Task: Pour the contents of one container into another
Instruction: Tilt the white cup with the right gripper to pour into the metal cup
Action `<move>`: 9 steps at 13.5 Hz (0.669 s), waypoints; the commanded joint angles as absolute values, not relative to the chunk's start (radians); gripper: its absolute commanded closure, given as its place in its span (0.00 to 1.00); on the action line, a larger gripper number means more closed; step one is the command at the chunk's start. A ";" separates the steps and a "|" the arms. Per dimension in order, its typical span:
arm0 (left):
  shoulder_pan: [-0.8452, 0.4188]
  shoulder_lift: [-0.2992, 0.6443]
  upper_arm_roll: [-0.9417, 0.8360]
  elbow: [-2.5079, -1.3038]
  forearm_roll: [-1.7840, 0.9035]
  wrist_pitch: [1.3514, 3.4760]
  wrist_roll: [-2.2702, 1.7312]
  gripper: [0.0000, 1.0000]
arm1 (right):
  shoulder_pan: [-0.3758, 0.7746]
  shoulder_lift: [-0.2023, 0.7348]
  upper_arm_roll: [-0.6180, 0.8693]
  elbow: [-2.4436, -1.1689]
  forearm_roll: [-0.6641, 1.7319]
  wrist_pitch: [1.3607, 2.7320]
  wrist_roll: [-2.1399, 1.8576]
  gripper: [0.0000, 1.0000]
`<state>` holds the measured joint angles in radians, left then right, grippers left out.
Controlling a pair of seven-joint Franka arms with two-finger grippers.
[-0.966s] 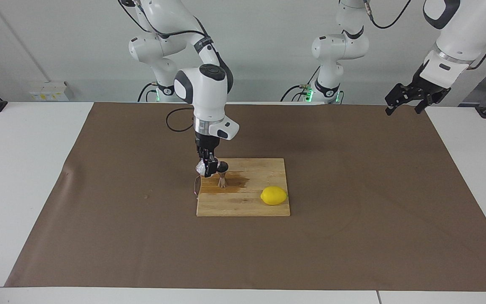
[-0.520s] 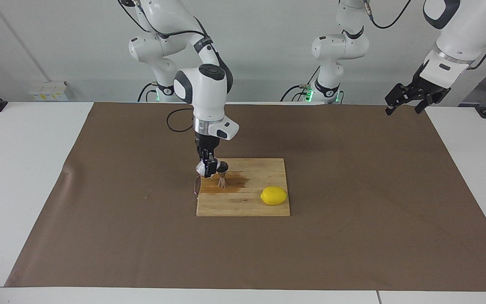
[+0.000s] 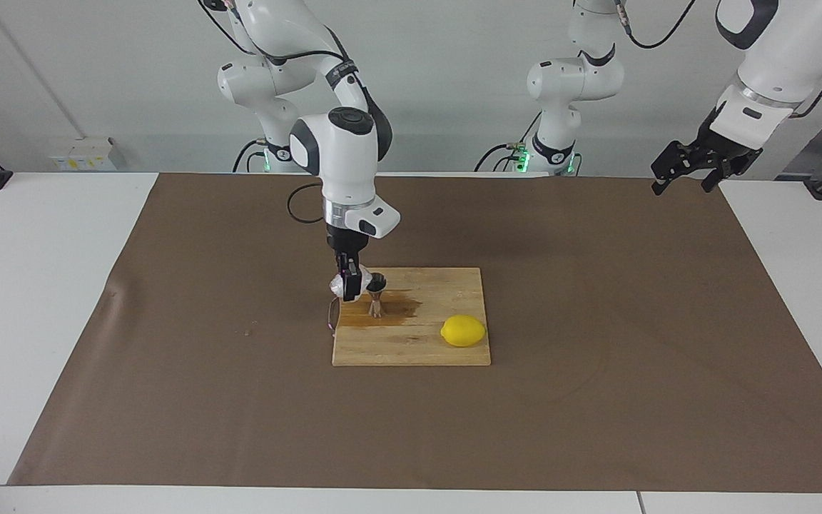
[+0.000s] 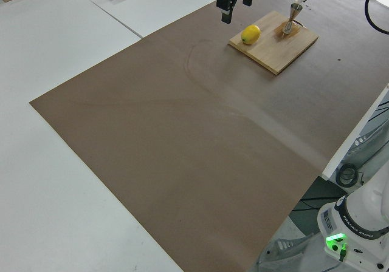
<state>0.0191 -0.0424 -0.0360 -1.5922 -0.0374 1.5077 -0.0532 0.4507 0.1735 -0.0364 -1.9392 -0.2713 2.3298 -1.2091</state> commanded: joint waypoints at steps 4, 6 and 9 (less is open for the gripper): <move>0.023 -0.063 -0.034 -1.606 -0.043 1.496 -0.046 0.00 | 0.332 0.147 -0.031 -1.936 0.006 2.335 -1.379 0.64; 0.023 -0.063 -0.034 -1.608 -0.043 1.496 -0.046 0.00 | 0.272 0.147 -0.031 -1.937 0.131 2.321 -1.451 0.64; 0.023 -0.063 -0.034 -1.608 -0.043 1.496 -0.046 0.00 | 0.187 0.143 -0.031 -1.947 0.257 2.275 -1.548 0.64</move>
<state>0.0191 -0.0424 -0.0360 -1.5922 -0.0374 1.5072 -0.0532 0.2393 0.1592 -0.0406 -1.9342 0.1826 2.3080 -1.4907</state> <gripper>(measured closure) 0.000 0.480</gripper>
